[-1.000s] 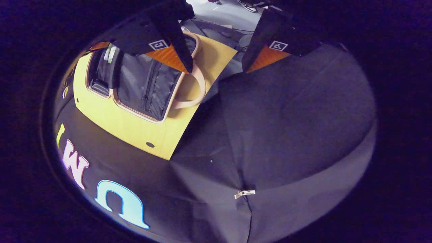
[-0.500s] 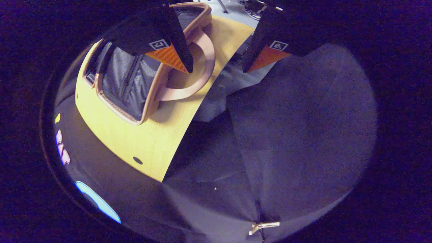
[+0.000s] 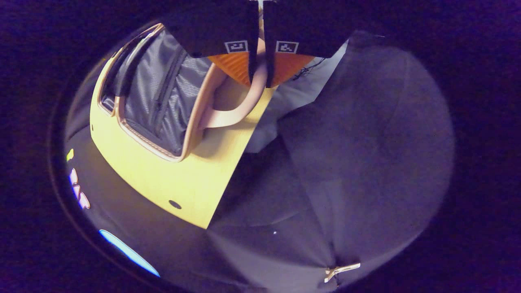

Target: First open the suitcase, pack the skin care products into it, and then close the suitcase.

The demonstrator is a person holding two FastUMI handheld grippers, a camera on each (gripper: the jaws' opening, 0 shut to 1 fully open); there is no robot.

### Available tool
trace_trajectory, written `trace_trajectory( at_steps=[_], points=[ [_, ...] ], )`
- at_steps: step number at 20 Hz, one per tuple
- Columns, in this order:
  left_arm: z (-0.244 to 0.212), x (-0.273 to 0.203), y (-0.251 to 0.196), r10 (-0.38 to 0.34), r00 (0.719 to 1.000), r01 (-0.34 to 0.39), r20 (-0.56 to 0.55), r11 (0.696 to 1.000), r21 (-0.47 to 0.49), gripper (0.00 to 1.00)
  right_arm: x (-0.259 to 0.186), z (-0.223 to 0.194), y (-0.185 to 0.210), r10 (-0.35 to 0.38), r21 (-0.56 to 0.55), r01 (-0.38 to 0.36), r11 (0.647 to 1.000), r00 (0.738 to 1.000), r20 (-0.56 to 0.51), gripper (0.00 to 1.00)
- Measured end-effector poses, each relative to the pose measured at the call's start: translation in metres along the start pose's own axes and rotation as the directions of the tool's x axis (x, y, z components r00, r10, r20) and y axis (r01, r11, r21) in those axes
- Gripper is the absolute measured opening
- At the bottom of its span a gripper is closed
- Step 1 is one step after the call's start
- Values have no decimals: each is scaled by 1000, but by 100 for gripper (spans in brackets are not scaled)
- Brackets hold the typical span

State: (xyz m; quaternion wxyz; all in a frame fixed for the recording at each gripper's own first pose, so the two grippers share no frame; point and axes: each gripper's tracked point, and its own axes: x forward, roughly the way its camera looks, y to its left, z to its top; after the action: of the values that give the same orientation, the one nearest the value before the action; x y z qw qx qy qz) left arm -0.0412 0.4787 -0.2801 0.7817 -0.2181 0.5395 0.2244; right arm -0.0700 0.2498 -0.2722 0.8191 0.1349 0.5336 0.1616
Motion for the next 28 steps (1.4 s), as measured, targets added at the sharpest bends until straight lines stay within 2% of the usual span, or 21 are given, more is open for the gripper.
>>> trace_trajectory(
  at_steps=[2, 3, 4, 6, 8, 10, 11, 14, 16, 17, 18, 20, 22, 25, 28],
  points=[
    [19, -43, -13, -23, 997, 18, 80, 997, 73, 9, -4, 13, 8, 36, -7, -36, 999, 998, 52, 98],
    [30, -68, -24, -41, 991, 29, 124, 994, 103, 12, -7, 19, 9, 47, -17, -46, 999, 996, 76, 98],
    [36, -91, -40, -67, 984, 46, 164, 991, 125, 8, -11, 24, 8, 59, -27, -56, 998, 994, 93, 98],
    [49, -143, -80, -156, 958, 111, 242, 976, 187, 11, -20, 32, 5, 80, -44, -75, 996, 989, 121, 98],
    [55, -191, -128, -249, 923, 179, 294, 953, 244, 8, -30, 39, -4, 89, -60, -81, 995, 984, 153, 98],
    [49, -224, -187, -326, 891, 231, 316, 925, 302, 5, -40, 40, -15, 86, -58, -77, 995, 980, 177, 98],
    [43, -234, -215, -353, 877, 244, 324, 911, 333, 8, -47, 39, -23, 83, -47, -76, 996, 978, 189, 98],
    [13, -252, -312, -470, 836, 318, 284, 836, 447, 8, -77, 35, -57, 66, -17, -64, 998, 974, 215, 98],
    [-15, -240, -379, -563, 798, 405, 214, 765, 501, 8, -97, 33, -86, 43, -2, -44, 999, 971, 236, 98],
    [-32, -227, -409, -592, 789, 447, 166, 738, 505, 8, -107, 30, -101, 31, 6, -34, 999, 971, 239, 97],
    [-54, -211, -437, -606, 786, 479, 120, 721, 502, 8, -117, 28, -116, 18, 15, -23, 1000, 969, 246, 97],
    [-92, -173, -481, -610, 789, 492, 73, 698, 521, 8, -137, 25, -146, -14, 27, 8, 1000, 963, 269, 97],
    [-117, -133, -489, -580, 815, 495, 7, 702, 512, 8, -153, 17, -171, -46, 43, 35, 998, 958, 283, 97],
    [-148, -81, -501, -484, 872, 454, -77, 740, 497, 9, -167, 3, -196, -70, 65, 53, 996, 953, 295, 97],
    [-163, -63, -503, -428, 901, 396, -73, 742, 541, 12, -174, -11, -213, -68, 73, 49, 996, 955, 290, 97]
  ],
)
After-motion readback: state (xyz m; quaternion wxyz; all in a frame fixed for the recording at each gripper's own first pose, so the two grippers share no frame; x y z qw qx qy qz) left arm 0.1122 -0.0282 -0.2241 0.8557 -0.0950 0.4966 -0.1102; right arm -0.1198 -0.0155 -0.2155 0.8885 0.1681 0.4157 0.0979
